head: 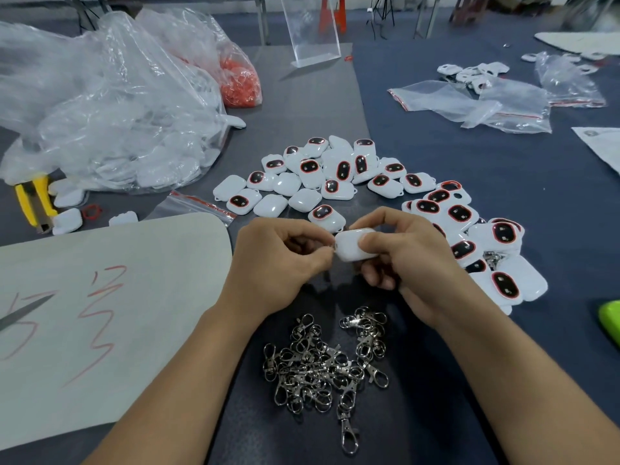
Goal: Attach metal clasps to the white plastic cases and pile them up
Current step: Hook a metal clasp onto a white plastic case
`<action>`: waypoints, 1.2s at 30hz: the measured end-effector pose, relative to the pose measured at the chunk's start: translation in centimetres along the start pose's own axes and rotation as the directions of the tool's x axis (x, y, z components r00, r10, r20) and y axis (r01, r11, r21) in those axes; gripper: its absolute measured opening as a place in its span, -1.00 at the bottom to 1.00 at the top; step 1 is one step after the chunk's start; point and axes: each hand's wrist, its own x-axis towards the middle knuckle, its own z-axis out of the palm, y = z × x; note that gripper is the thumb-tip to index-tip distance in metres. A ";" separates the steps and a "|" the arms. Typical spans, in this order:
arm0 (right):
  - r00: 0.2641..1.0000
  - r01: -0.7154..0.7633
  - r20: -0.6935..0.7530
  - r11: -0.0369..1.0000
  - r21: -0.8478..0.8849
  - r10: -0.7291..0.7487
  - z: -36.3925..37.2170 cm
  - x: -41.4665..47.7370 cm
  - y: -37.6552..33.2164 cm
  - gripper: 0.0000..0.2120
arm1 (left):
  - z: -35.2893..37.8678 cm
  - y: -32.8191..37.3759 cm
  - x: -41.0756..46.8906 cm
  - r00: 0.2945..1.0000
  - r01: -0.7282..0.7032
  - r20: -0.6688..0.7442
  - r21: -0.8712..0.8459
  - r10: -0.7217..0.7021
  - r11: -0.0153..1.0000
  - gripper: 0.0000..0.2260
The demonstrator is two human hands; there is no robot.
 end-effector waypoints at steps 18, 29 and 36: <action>0.985 -0.064 0.170 0.952 0.298 0.013 -0.2 -1.4 -1.4 -0.79 | -0.7 1.3 0.0 0.983 0.044 0.175 -0.483 0.047 0.874 -0.91; 0.983 0.166 -0.078 0.986 -0.031 -0.168 1.2 -1.4 -0.3 -0.79 | -0.8 0.8 -0.5 0.956 -0.291 0.115 0.270 0.269 0.918 -0.89; 0.985 0.149 -0.082 0.989 -0.004 -0.149 1.0 -1.5 -0.7 -0.80 | -0.3 0.6 -0.8 0.958 -0.269 -0.026 0.261 0.285 0.927 -0.91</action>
